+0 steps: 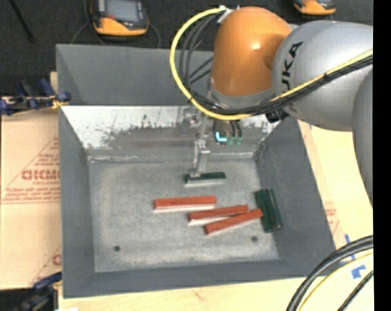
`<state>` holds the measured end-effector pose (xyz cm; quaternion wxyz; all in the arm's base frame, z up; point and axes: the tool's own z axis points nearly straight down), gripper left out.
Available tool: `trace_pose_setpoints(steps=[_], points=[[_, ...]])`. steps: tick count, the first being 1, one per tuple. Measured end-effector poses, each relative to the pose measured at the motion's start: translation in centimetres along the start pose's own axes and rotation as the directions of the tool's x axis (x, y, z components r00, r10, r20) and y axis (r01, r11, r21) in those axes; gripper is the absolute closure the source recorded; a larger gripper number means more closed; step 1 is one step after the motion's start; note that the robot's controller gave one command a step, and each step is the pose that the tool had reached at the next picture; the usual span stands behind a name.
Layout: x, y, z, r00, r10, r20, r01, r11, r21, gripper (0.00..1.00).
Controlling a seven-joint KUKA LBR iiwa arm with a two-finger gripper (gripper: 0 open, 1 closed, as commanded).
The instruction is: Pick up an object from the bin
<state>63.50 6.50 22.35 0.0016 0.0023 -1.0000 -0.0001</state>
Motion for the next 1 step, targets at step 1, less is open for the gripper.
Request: trace_pose_setpoints(steps=[1], points=[[3.92,-7.68,15.55,1.000,-0.003,0.006,0.003,1.000,0.001,0.00]])
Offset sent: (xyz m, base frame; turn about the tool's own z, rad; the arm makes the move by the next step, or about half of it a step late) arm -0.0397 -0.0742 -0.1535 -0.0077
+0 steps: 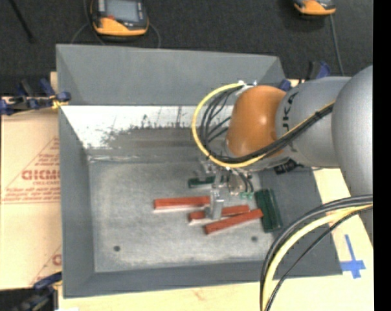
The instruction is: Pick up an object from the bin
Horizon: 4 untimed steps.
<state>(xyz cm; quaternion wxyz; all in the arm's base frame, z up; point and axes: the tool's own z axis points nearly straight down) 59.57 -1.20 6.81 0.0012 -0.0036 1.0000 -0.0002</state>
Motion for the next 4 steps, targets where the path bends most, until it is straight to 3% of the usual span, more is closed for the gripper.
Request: trace_pose_setpoints(steps=[1,2,3,4], points=[[1.0,3.2,-3.4,0.996,0.087,0.003,-0.087,0.996,-0.002,0.00],[0.2,4.4,-3.6,0.949,0.314,0.003,-0.314,0.949,-0.003,0.00],[0.1,7.6,0.0,0.938,0.348,-0.003,-0.348,0.938,-0.001,0.00],[0.0,7.5,-0.1,0.938,0.346,0.000,-0.346,0.938,0.000,0.00]])
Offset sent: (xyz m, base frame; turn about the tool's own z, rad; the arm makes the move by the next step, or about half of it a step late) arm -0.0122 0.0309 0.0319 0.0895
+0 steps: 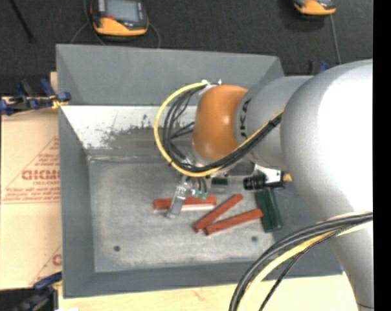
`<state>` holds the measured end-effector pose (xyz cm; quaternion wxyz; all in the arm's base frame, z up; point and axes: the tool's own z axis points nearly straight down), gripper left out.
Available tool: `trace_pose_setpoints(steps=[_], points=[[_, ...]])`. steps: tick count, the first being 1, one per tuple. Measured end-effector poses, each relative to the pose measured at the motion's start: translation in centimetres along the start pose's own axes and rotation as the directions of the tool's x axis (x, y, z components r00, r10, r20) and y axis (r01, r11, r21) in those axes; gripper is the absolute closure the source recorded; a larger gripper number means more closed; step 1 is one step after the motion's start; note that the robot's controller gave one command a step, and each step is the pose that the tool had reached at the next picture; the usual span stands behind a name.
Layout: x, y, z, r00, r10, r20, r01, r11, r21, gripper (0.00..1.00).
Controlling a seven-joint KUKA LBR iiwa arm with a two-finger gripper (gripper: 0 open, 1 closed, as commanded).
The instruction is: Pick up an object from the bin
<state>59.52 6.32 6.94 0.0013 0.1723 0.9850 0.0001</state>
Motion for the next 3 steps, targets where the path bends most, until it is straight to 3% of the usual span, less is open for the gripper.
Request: trace_pose_setpoints(steps=[1,3], points=[[-0.1,0.0,-0.1,1.000,-0.001,0.002,0.001,1.000,-0.001,1.00],[-0.5,0.1,-7.9,1.000,-0.004,0.004,0.004,1.000,-0.003,1.00]])
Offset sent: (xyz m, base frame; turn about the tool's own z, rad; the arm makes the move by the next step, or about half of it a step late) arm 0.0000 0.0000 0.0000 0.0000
